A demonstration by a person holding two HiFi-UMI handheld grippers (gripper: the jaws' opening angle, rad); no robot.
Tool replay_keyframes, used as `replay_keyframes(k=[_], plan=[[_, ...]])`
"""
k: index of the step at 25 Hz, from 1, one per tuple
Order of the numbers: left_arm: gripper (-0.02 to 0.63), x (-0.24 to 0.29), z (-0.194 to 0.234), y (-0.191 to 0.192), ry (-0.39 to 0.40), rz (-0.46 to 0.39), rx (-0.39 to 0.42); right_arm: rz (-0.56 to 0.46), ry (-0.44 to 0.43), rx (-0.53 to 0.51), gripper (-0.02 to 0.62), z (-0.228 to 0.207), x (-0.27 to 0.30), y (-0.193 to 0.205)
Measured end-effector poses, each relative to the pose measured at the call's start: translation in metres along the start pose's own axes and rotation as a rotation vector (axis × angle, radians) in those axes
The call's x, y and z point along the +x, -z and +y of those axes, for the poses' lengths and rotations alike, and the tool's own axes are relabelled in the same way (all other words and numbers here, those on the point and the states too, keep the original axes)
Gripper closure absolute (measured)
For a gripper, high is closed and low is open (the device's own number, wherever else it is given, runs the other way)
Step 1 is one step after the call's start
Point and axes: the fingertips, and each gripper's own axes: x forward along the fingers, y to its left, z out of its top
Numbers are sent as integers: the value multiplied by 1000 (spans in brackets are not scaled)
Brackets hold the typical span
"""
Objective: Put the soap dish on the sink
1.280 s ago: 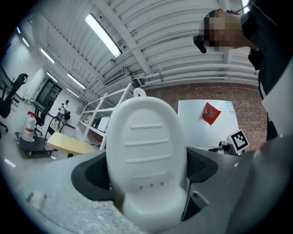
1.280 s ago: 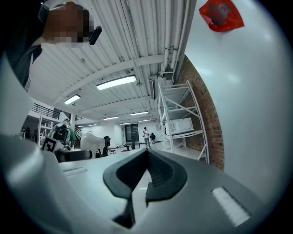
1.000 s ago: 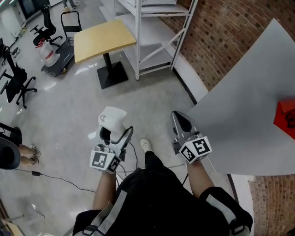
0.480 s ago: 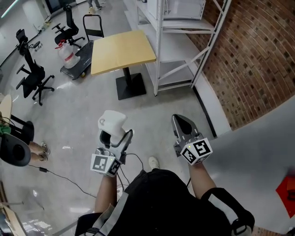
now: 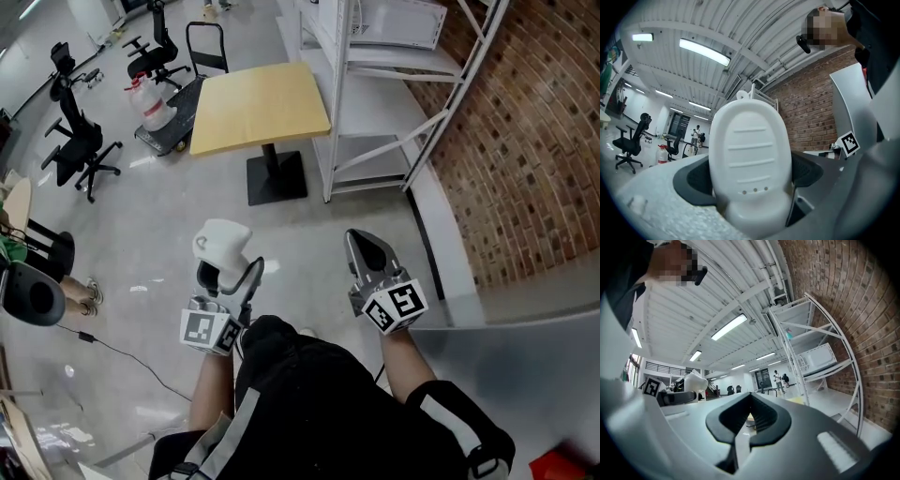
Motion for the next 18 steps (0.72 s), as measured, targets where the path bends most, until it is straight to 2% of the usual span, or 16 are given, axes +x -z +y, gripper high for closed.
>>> replay_keyframes(k=[10,18], plan=[[144,37,28,1,-31,-7,-27,5,-14,11,589,-23,42,1],[144,81,95,12,-56,-29,-42,-2,-31,11,589,-42,118,7]])
